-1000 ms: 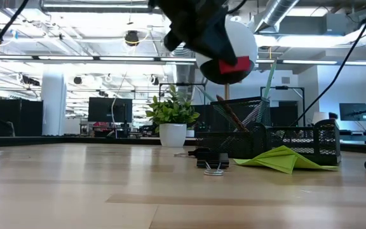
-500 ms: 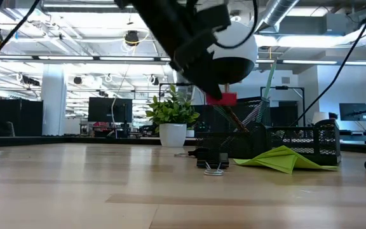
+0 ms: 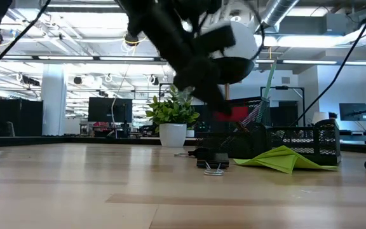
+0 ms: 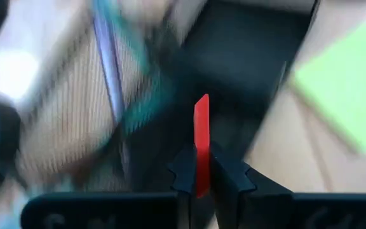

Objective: Pick and place office supplies into organizer
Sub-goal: Put the red eraser into the desk organizer

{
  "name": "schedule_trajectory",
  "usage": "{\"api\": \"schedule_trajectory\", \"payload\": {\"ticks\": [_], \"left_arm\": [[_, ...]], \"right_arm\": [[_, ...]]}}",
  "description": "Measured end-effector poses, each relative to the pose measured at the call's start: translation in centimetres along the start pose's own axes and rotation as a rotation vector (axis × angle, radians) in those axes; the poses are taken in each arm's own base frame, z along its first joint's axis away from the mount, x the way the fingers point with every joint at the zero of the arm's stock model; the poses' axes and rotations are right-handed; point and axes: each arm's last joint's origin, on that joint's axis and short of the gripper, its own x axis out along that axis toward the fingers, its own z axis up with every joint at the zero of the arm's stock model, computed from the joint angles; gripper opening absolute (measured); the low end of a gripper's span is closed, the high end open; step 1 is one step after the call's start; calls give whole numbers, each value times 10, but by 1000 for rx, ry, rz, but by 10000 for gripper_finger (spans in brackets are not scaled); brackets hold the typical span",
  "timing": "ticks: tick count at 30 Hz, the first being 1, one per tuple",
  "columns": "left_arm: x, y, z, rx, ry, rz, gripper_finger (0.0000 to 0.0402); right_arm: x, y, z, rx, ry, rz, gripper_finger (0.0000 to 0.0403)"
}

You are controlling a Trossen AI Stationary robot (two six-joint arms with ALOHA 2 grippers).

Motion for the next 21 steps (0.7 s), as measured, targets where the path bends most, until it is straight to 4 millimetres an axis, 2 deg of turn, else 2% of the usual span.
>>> {"api": "schedule_trajectory", "payload": {"ticks": [3, 7, 15, 21], "left_arm": [[13, 0, -6, -29, 22, 10, 21], [18, 0, -6, -62, 7, 24, 23], [18, -2, -7, -95, 15, 33, 27], [17, -7, -5, -90, 14, 24, 71]], "right_arm": [[1, 0, 0, 0, 3, -4, 0], [1, -1, 0, -3, 13, -5, 0], [2, -2, -1, -10, 49, -5, 0], [2, -2, -1, -11, 50, -5, 0]]}}
